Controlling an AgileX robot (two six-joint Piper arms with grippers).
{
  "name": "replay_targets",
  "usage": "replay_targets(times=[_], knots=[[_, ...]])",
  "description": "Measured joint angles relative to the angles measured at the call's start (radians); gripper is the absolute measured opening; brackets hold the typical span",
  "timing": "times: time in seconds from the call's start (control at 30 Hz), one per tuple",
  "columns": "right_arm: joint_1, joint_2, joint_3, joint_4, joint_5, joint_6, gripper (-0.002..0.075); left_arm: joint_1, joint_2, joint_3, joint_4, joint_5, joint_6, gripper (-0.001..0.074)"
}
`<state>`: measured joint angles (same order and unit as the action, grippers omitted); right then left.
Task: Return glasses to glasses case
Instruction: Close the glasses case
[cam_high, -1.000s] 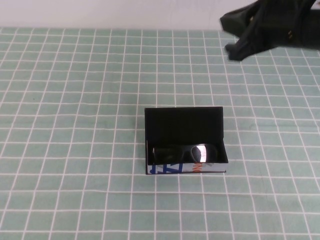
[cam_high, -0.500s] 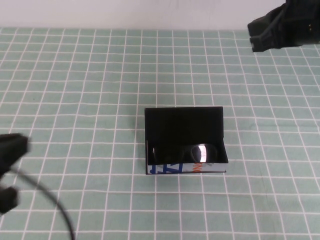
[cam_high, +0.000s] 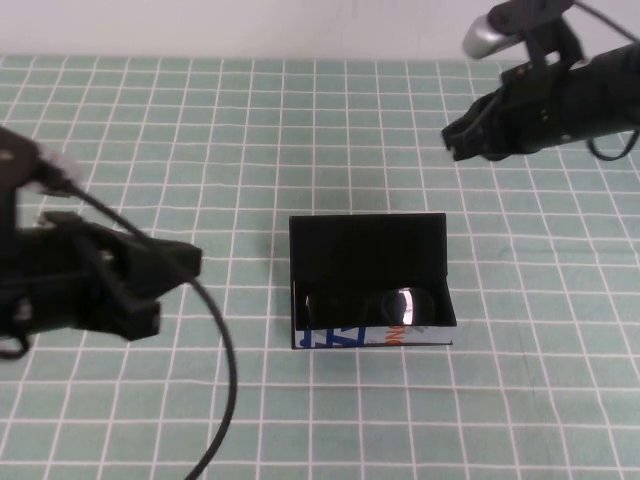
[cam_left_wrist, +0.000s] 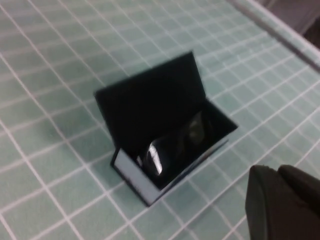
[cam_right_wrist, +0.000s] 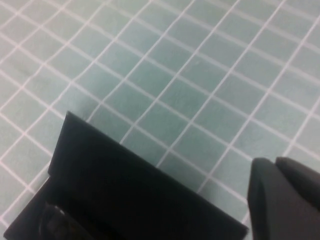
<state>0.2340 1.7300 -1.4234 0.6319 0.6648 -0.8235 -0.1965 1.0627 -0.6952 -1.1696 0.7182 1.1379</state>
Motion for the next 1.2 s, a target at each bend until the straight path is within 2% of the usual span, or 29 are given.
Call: replay_targets(times=[0.17, 0.27, 0.33, 0.6, 0.8, 0.9, 1.2], knots=[[0.000, 0.093, -0.101, 0.004, 0.075, -0.006, -0.0011, 0.000, 0.178, -0.004, -0.070, 0.016, 0.093, -0.0002], [0.000, 0.152, -0.174, 0.006, 0.127, -0.006, -0.0011, -0.034, 0.272, -0.004, -0.138, 0.020, 0.161, -0.0002], [0.000, 0.185, -0.214, 0.022, 0.151, -0.006, -0.0011, -0.080, 0.322, -0.004, -0.185, -0.013, 0.198, -0.0002], [0.000, 0.291, -0.265, 0.062, 0.172, -0.006, -0.0011, -0.368, 0.441, -0.006, -0.399, -0.307, 0.376, -0.0002], [0.000, 0.323, -0.265, 0.089, 0.173, -0.041, -0.0011, -0.496, 0.562, -0.047, -0.534, -0.401, 0.538, -0.0002], [0.000, 0.332, -0.265, 0.128, 0.183, -0.086, -0.0011, -0.528, 0.635, -0.096, -0.541, -0.424, 0.555, -0.0002], [0.000, 0.348, -0.268, 0.148, 0.197, -0.124, -0.0011, -0.529, 0.744, -0.211, -0.551, -0.454, 0.559, -0.0002]])
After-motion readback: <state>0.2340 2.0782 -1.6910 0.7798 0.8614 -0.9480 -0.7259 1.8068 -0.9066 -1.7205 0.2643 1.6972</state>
